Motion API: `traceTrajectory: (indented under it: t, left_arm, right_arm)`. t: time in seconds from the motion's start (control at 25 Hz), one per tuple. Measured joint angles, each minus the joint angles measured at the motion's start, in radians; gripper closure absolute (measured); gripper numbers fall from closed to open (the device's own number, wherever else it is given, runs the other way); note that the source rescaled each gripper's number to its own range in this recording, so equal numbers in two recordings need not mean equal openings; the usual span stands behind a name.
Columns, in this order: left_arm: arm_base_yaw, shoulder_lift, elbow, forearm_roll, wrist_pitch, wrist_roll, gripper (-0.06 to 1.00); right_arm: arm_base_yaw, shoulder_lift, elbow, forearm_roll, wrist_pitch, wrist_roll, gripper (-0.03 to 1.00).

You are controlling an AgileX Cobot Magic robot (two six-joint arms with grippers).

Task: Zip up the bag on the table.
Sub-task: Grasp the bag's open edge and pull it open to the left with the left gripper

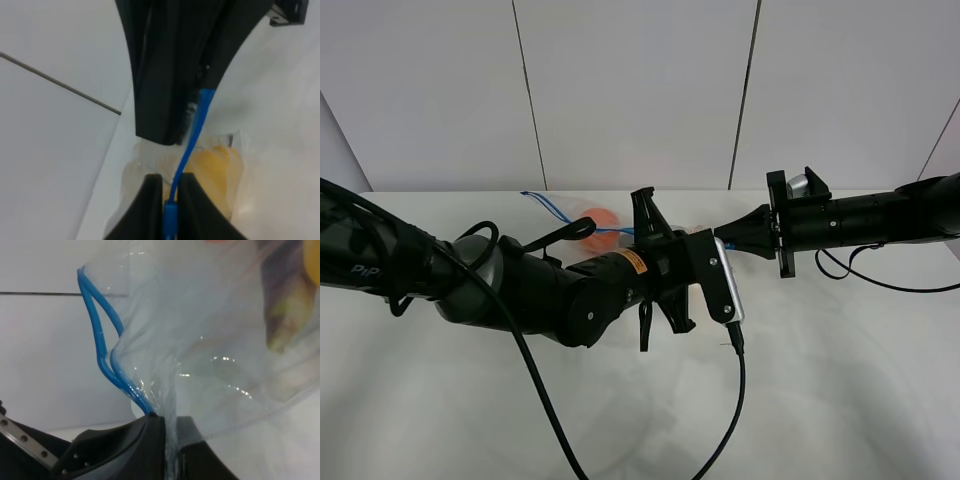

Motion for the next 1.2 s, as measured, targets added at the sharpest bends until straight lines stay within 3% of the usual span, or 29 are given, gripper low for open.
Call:
traceTrajectory:
  t: [0.36,1.2]
  left_arm:
    - [0.059,-0.028,0.000,-0.054,0.009,0.148,0.94]
    - [0.358,-0.104,0.001,-0.043,0.060,0.209,0.94]
  right_arm:
    - [0.008,0.000,-0.001,0.049,-0.001,0.000,0.97]
    - [0.009,0.000,-0.005,0.052,0.003,0.003,0.97]
